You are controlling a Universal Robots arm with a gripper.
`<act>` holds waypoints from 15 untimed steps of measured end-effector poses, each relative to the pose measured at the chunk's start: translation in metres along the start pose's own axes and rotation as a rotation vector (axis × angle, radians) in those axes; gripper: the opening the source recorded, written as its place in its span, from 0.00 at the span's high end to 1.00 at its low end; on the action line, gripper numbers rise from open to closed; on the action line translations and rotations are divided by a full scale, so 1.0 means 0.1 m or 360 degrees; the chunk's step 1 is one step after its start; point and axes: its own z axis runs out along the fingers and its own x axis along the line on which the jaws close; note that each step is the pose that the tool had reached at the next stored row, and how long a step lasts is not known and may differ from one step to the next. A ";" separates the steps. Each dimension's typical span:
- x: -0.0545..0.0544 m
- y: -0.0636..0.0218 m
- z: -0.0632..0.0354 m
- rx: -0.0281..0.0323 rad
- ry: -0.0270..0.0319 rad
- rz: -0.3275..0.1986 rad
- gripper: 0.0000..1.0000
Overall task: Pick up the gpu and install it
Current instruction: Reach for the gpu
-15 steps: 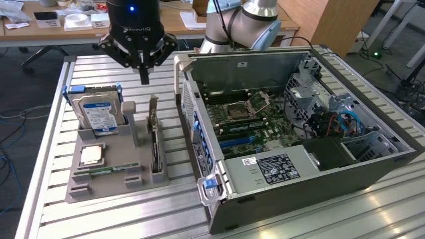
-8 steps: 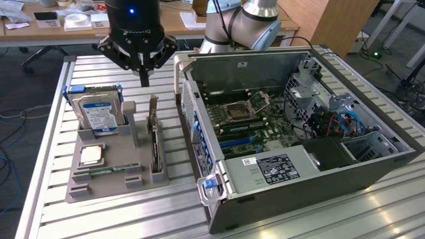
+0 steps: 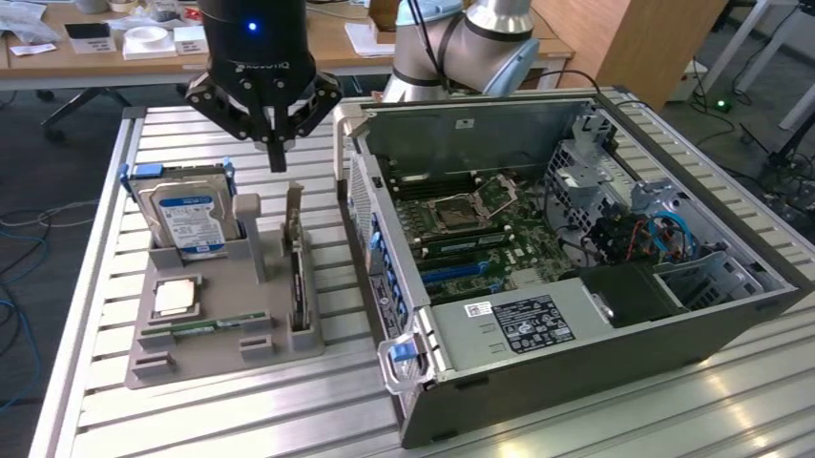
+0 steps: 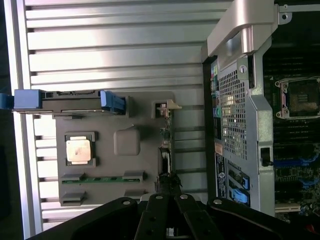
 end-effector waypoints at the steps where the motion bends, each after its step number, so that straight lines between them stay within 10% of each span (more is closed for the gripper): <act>1: 0.00 -0.005 0.000 0.00000 0.00000 0.0000 0.89; 15: 0.00 -0.061 -0.003 0.00000 0.00000 0.0000 0.89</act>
